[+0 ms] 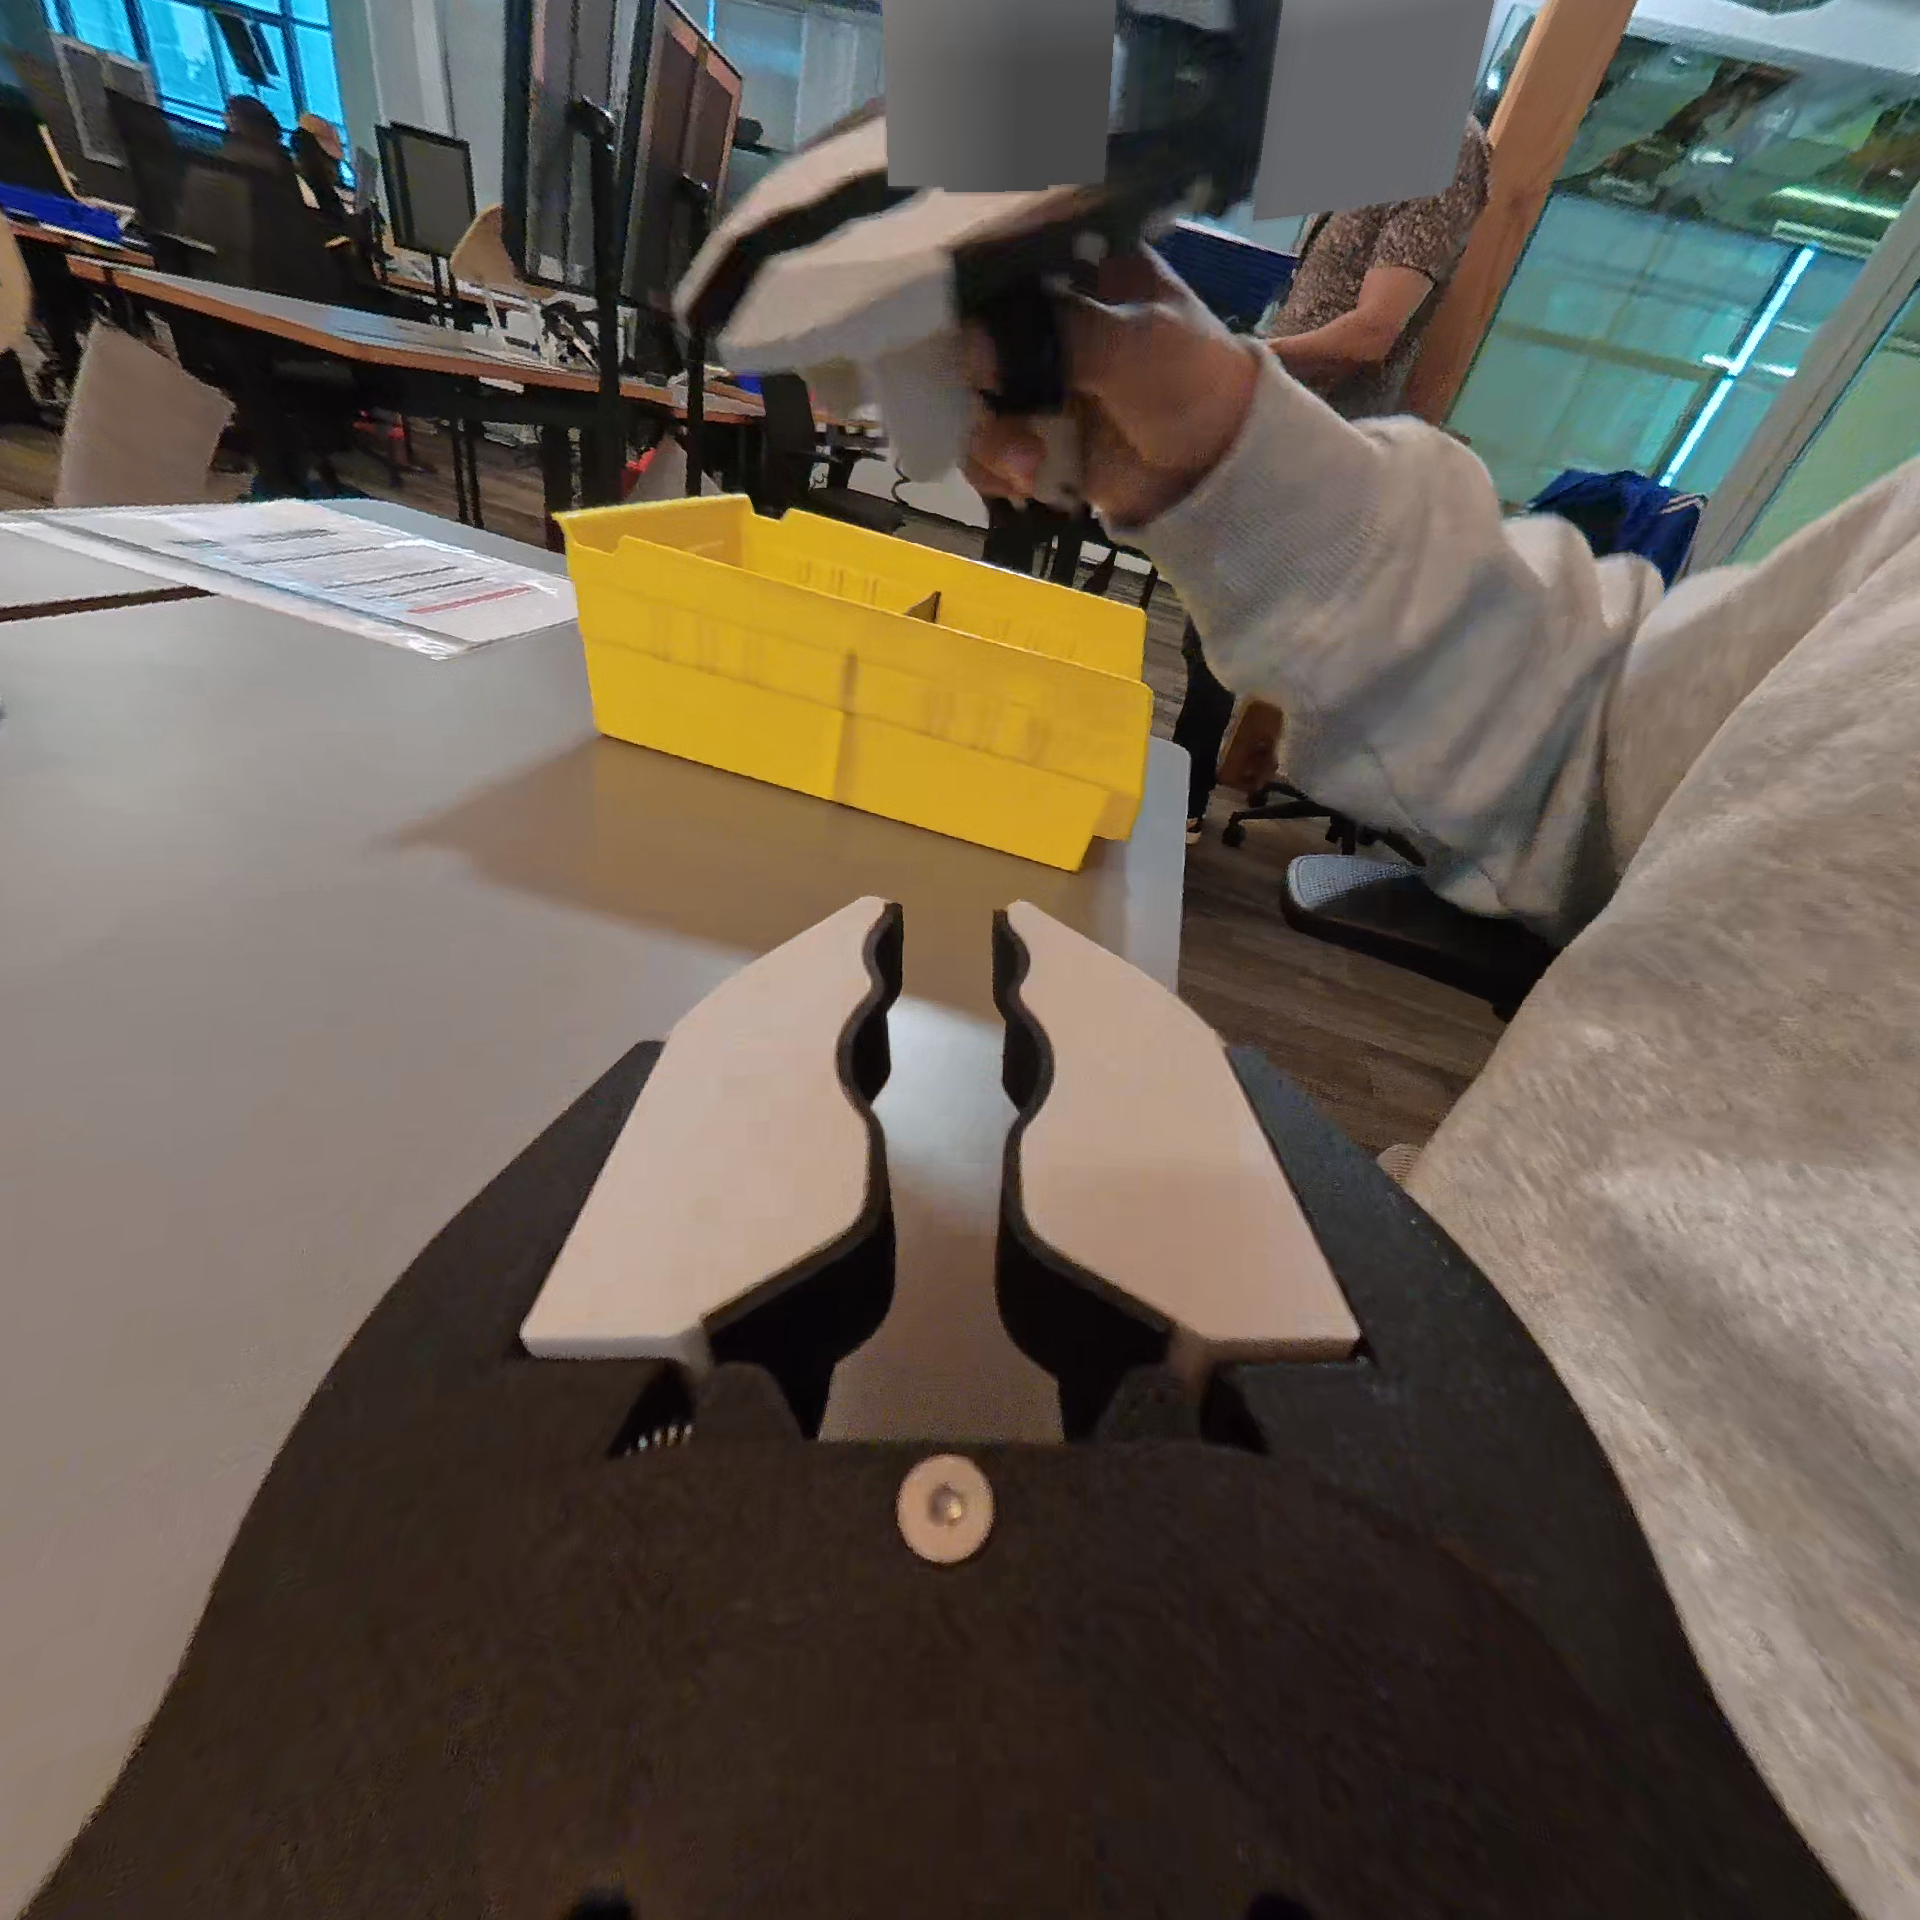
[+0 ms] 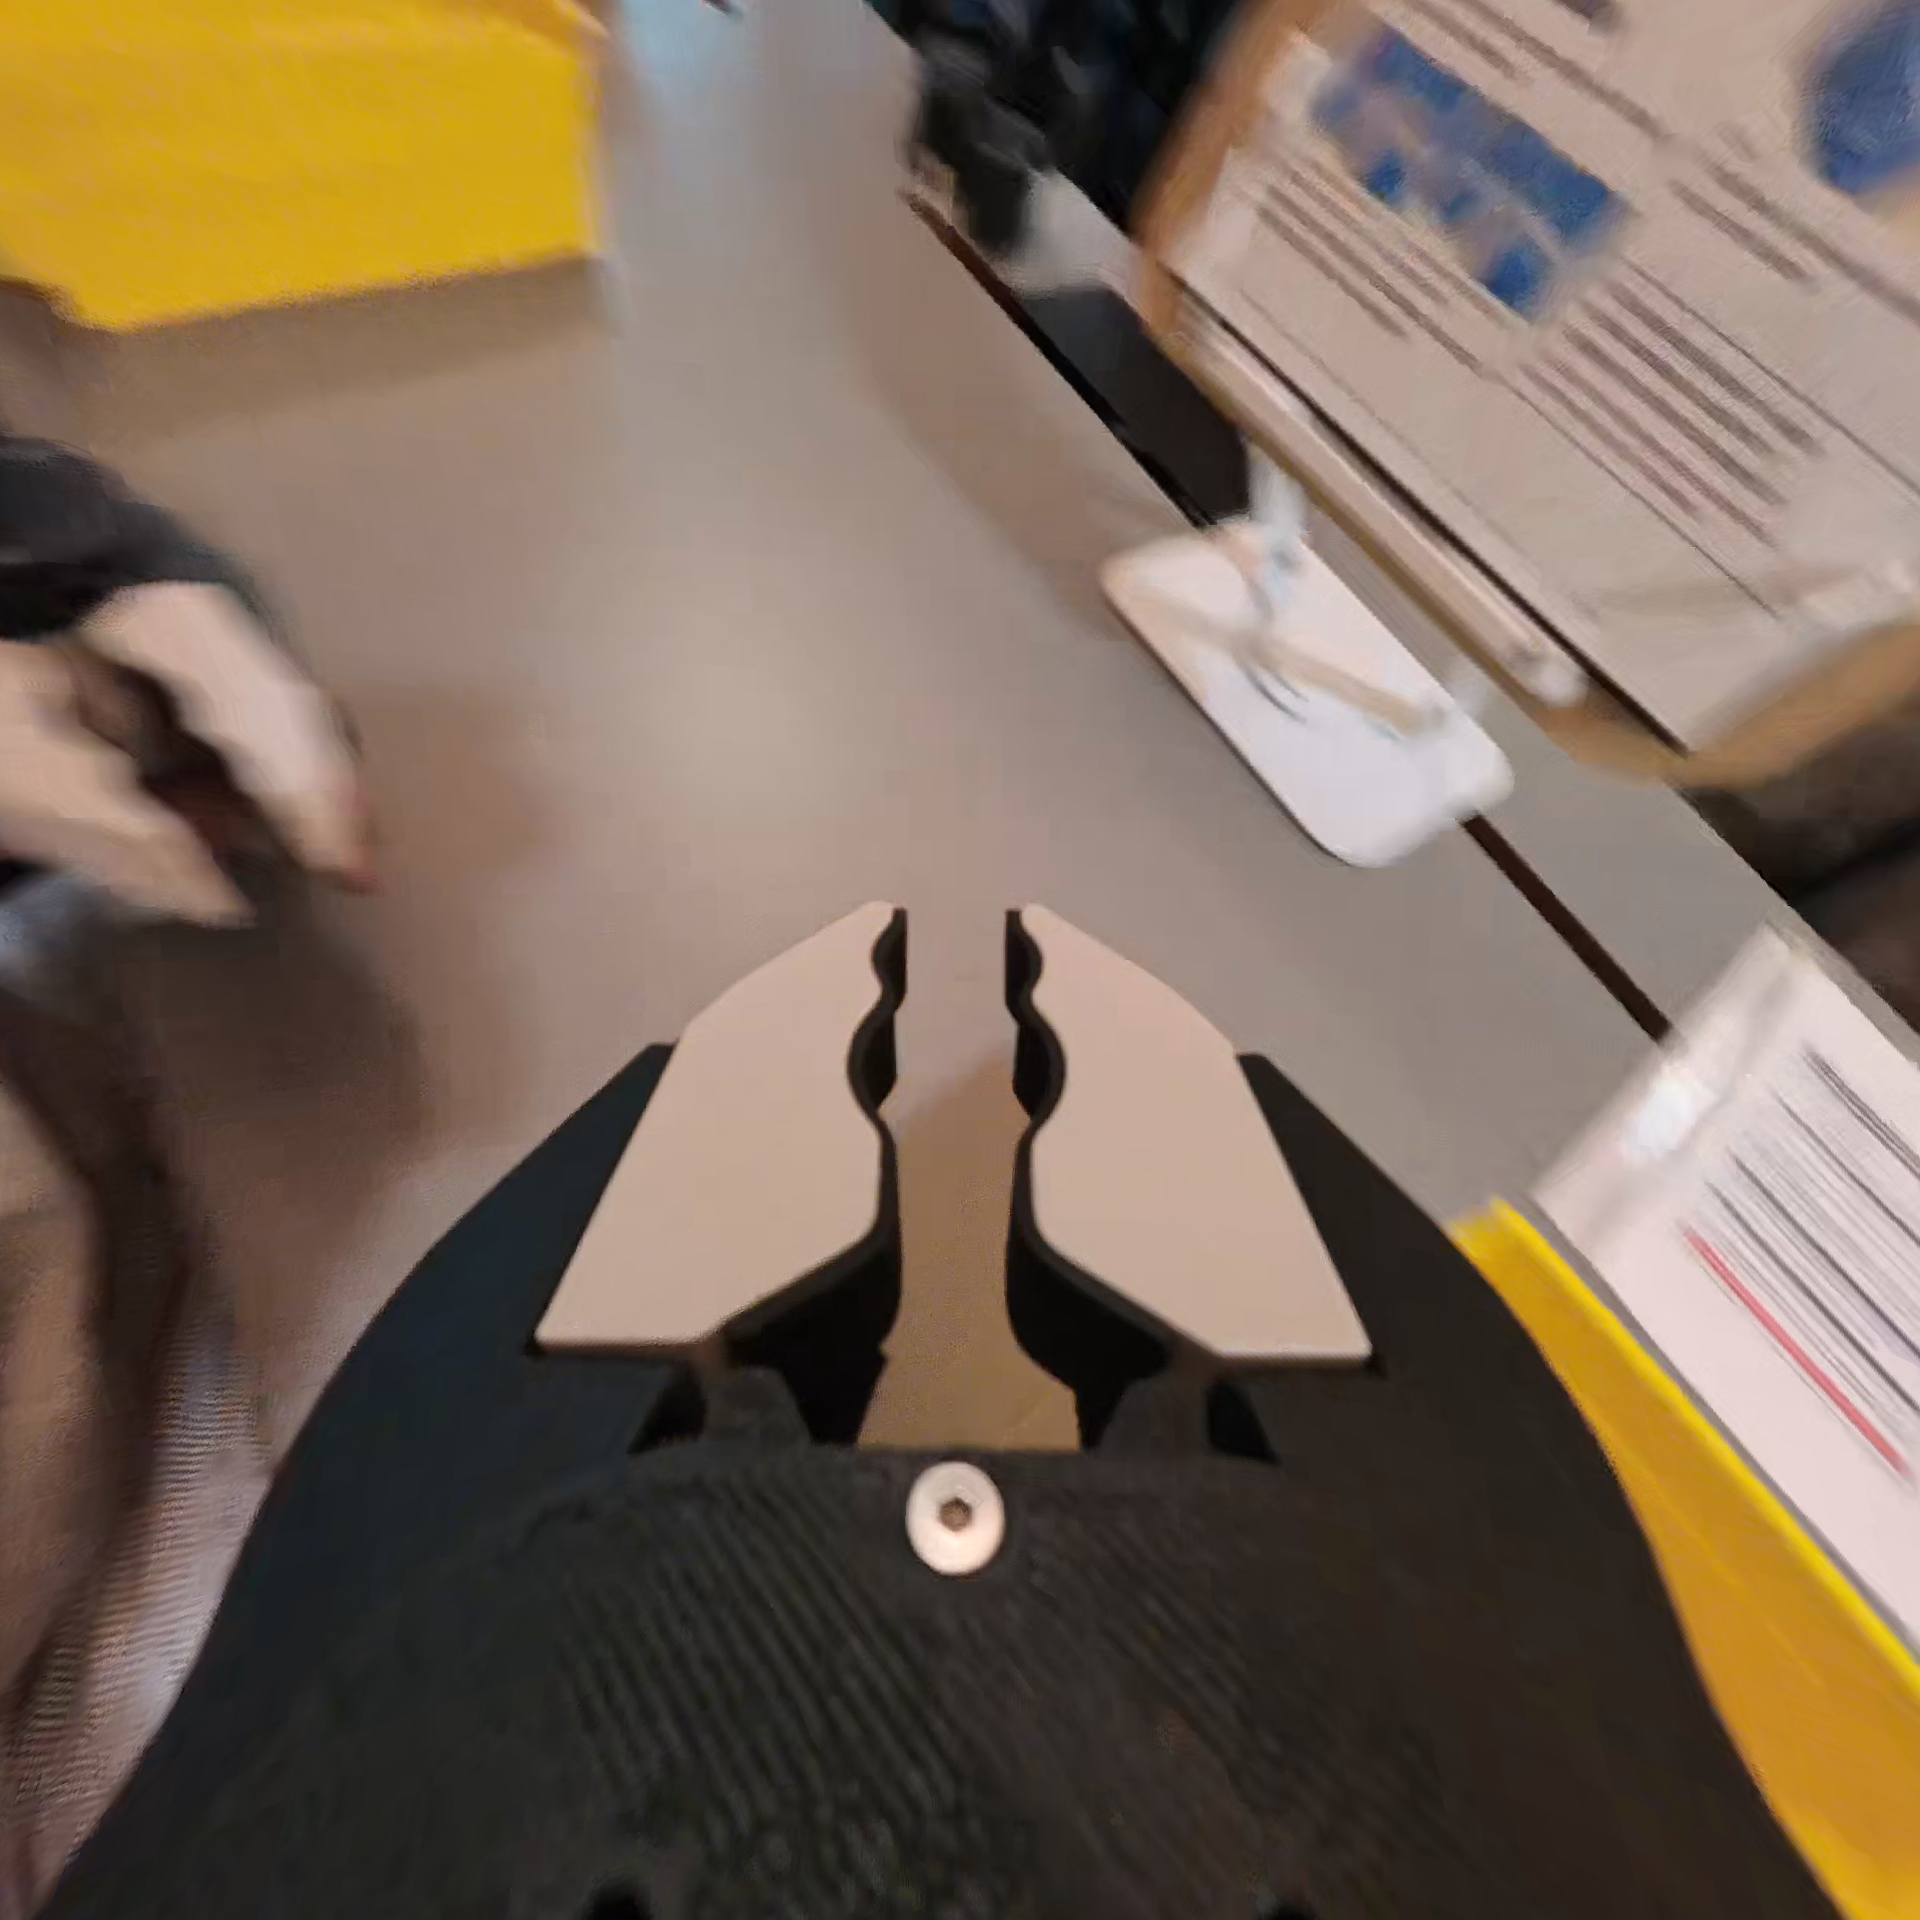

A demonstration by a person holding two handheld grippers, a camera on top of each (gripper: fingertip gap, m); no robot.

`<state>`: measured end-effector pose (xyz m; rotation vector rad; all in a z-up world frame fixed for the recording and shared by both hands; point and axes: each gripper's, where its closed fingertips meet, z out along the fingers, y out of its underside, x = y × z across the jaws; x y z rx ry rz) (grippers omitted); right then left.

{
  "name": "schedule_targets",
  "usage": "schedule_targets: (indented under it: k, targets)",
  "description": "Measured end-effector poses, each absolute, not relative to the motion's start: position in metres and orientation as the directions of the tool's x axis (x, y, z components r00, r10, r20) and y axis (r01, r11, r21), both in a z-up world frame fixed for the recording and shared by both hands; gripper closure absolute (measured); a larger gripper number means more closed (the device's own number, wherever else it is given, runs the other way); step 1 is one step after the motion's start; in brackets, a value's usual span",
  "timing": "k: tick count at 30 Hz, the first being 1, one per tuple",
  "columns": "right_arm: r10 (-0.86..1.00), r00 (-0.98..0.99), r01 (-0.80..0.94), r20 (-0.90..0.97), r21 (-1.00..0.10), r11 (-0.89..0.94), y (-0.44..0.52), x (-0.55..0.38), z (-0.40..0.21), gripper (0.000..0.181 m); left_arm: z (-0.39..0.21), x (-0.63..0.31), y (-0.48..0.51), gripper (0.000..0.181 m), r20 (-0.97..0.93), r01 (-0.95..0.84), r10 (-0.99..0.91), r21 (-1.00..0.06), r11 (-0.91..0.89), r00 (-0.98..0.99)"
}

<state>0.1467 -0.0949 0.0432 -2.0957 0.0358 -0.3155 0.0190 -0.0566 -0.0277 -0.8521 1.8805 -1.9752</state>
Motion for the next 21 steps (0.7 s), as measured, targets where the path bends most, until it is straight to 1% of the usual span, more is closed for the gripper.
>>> schedule_targets:
  k: [1, 2, 4, 5, 6, 7, 8, 9, 11, 13, 16, 18, 19, 20, 21]
  targets:
    - [-0.082, 0.979, 0.129, 0.189, -0.873, -0.47, -0.079, 0.116, 0.043, 0.163, -0.024, 0.022, -0.049, 0.165, 0.214, -0.181, -0.595, -0.977, -0.115, -0.775]
    - [-0.007, 0.989, 0.134, 0.149, -0.905, -0.403, -0.065, 0.087, 0.039, 0.164, -0.018, 0.028, -0.038, 0.165, 0.213, -0.167, -0.623, -0.977, -0.132, -0.753]
    - [0.137, 0.99, 0.063, 0.022, -0.95, -0.307, -0.044, 0.036, 0.021, 0.166, -0.006, 0.039, -0.012, 0.165, 0.254, -0.16, -0.68, -0.967, -0.2, -0.688]
    - [0.185, 0.982, 0.011, -0.047, -0.953, -0.302, -0.037, 0.018, 0.005, 0.167, 0.0, 0.044, 0.002, 0.165, 0.289, -0.162, -0.701, -0.956, -0.243, -0.652]
    - [0.223, 0.969, -0.029, -0.109, -0.942, -0.335, -0.033, 0.004, -0.015, 0.167, 0.006, 0.048, 0.019, 0.165, 0.319, -0.159, -0.722, -0.946, -0.283, -0.614]
    - [0.256, 0.955, -0.032, -0.153, -0.905, -0.424, -0.033, -0.007, -0.04, 0.159, 0.015, 0.051, 0.038, 0.165, 0.333, -0.145, -0.753, -0.941, -0.306, -0.568]
    - [0.261, 0.954, 0.01, -0.15, -0.851, -0.525, -0.038, -0.011, -0.064, 0.16, 0.025, 0.052, 0.061, 0.165, 0.324, -0.12, -0.793, -0.944, -0.308, -0.516]
    - [0.249, 0.965, 0.078, -0.084, -0.815, -0.575, -0.043, -0.008, -0.079, 0.161, 0.039, 0.05, 0.089, 0.165, 0.301, -0.082, -0.839, -0.951, -0.297, -0.454]
    - [0.244, 0.968, 0.187, 0.056, -0.81, -0.556, -0.047, -0.003, -0.083, 0.163, 0.071, 0.038, 0.158, 0.166, 0.253, 0.004, -0.926, -0.964, -0.264, -0.281]
    - [0.238, 0.971, 0.149, 0.023, -0.837, -0.526, -0.049, -0.006, -0.076, 0.167, 0.091, 0.015, 0.227, 0.165, 0.238, 0.01, -0.965, -0.971, -0.241, -0.114]
    - [0.218, 0.97, 0.016, -0.106, -0.868, -0.496, -0.049, -0.006, -0.072, 0.166, 0.083, -0.021, 0.31, 0.164, 0.231, -0.161, -0.972, -0.959, -0.233, 0.035]
    - [0.206, 0.965, -0.04, -0.159, -0.873, -0.486, -0.047, -0.004, -0.072, 0.167, 0.044, -0.042, 0.366, 0.163, 0.18, -0.377, -0.971, -0.898, -0.226, 0.155]
    - [0.208, 0.963, -0.052, -0.172, -0.874, -0.483, -0.046, -0.003, -0.072, 0.167, 0.015, -0.054, 0.39, 0.164, 0.153, -0.513, -0.967, -0.825, -0.239, 0.204]
    - [0.214, 0.961, -0.05, -0.173, -0.874, -0.483, -0.045, -0.004, -0.072, 0.167, -0.014, -0.069, 0.407, 0.163, 0.163, -0.643, -0.958, -0.713, -0.28, 0.236]
    - [0.219, 0.962, -0.036, -0.162, -0.872, -0.489, -0.045, -0.004, -0.072, 0.167, -0.037, -0.081, 0.418, 0.16, 0.197, -0.726, -0.946, -0.607, -0.324, 0.257]
